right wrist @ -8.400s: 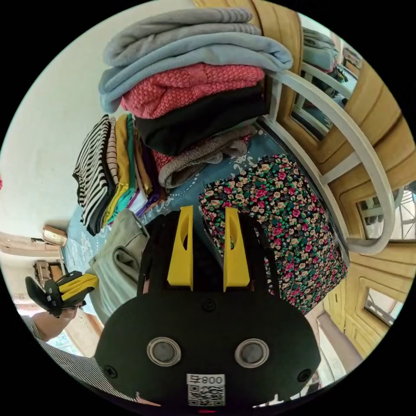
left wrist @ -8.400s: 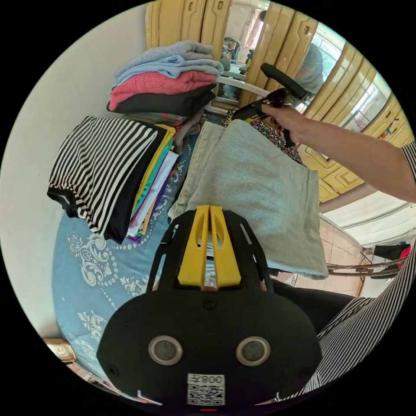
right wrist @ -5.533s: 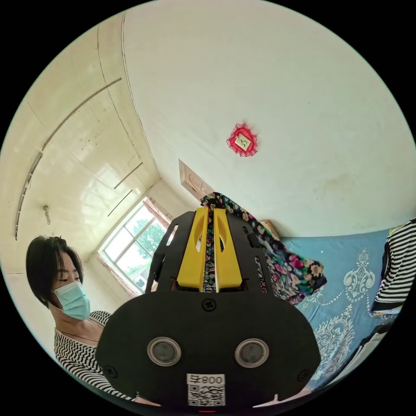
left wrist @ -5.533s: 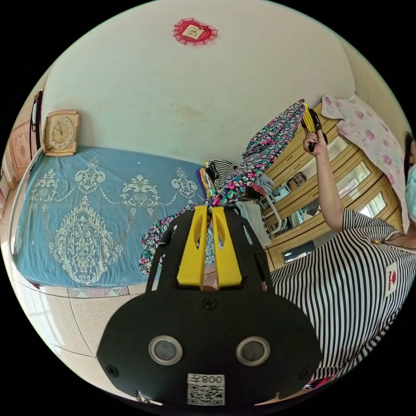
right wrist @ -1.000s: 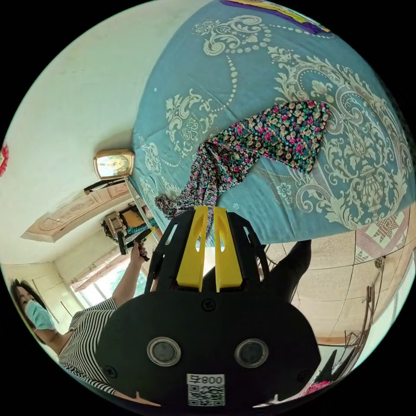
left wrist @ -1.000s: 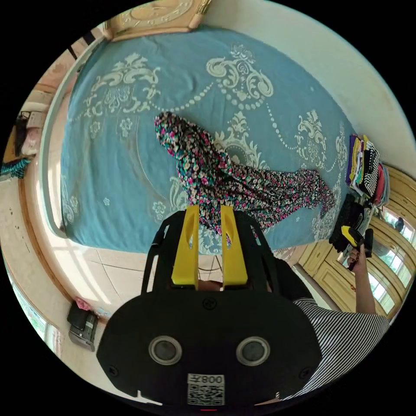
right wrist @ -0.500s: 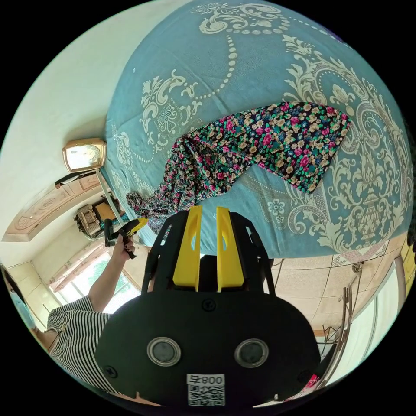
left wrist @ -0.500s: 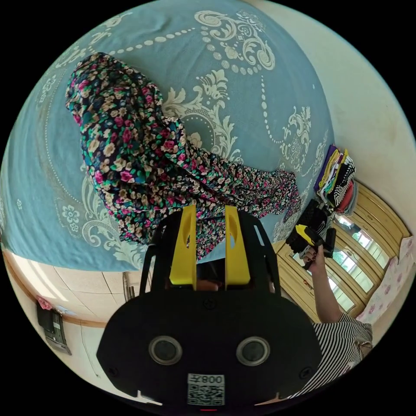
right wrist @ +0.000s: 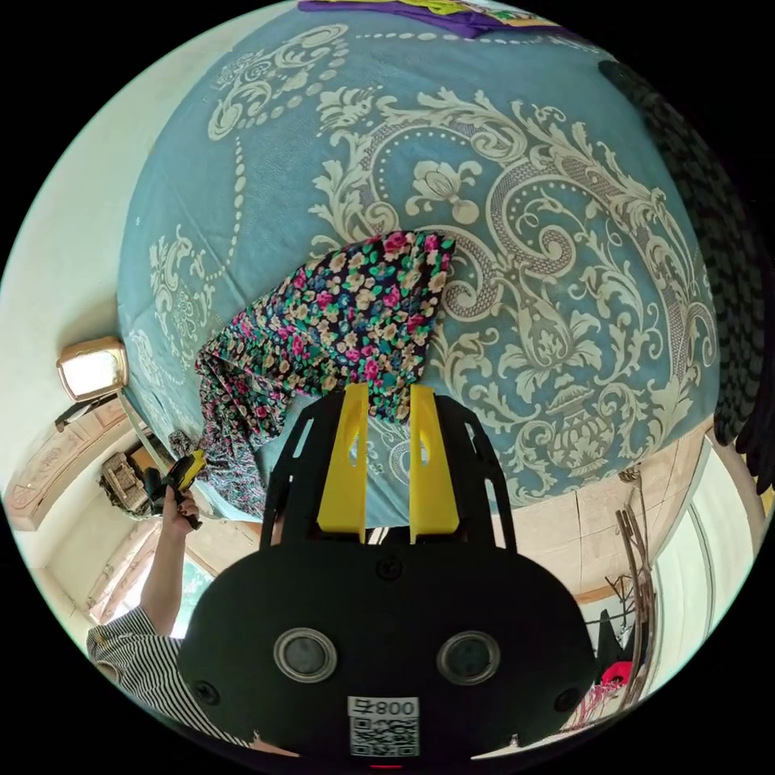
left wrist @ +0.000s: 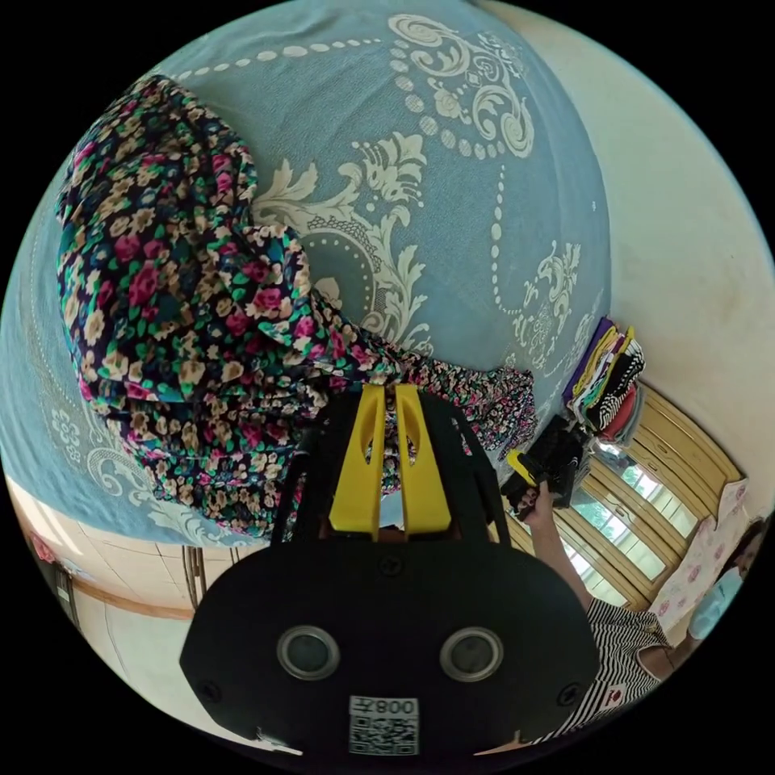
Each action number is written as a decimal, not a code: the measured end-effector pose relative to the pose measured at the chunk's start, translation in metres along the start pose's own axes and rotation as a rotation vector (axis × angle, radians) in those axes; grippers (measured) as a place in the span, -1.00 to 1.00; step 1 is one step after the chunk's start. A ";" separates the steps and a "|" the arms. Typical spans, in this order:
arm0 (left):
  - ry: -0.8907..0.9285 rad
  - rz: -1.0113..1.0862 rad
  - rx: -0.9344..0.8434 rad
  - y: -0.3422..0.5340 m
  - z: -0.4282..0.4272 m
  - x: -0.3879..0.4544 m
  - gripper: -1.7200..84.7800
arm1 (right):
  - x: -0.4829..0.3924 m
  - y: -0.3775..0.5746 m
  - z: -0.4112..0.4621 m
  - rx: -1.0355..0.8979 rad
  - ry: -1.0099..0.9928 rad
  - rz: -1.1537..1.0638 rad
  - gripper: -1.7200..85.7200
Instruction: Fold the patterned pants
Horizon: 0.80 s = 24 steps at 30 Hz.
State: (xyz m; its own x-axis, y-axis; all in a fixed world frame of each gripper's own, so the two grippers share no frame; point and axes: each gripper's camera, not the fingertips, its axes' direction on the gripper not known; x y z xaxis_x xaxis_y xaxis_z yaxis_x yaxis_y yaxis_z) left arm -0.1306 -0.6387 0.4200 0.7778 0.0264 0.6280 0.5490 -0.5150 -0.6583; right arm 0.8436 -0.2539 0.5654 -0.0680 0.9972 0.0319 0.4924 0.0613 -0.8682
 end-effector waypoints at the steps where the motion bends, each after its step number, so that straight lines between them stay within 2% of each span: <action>1: 0.006 0.008 0.007 -0.002 -0.005 0.002 -0.89 | 0.001 0.001 -0.003 0.009 0.011 0.003 -0.82; 7: 0.052 0.064 0.040 -0.008 -0.035 0.016 -0.90 | 0.012 0.015 -0.039 -0.001 -0.054 -0.078 -0.92; 15: 0.069 0.191 0.087 -0.022 -0.078 0.047 -0.90 | 0.023 0.041 -0.176 0.154 -0.086 -0.212 -0.95; 20: 0.115 0.204 0.164 -0.068 -0.085 0.065 -0.87 | 0.017 0.009 -0.251 0.272 -0.160 -0.261 -0.94; 22: 0.140 0.219 0.170 -0.080 -0.079 0.071 -0.84 | 0.009 -0.015 -0.267 0.293 -0.128 -0.268 -0.94; 24: 0.107 0.236 0.151 -0.084 -0.071 0.077 -0.81 | 0.003 -0.038 -0.273 0.284 0.007 -0.234 -0.92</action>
State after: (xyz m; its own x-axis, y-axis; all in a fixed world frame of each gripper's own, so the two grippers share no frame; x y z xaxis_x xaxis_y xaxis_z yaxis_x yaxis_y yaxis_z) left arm -0.1384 -0.6543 0.5534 0.8570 -0.1736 0.4851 0.4023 -0.3627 -0.8406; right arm 1.0610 -0.2411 0.7336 -0.1440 0.9580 0.2480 0.2041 0.2739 -0.9398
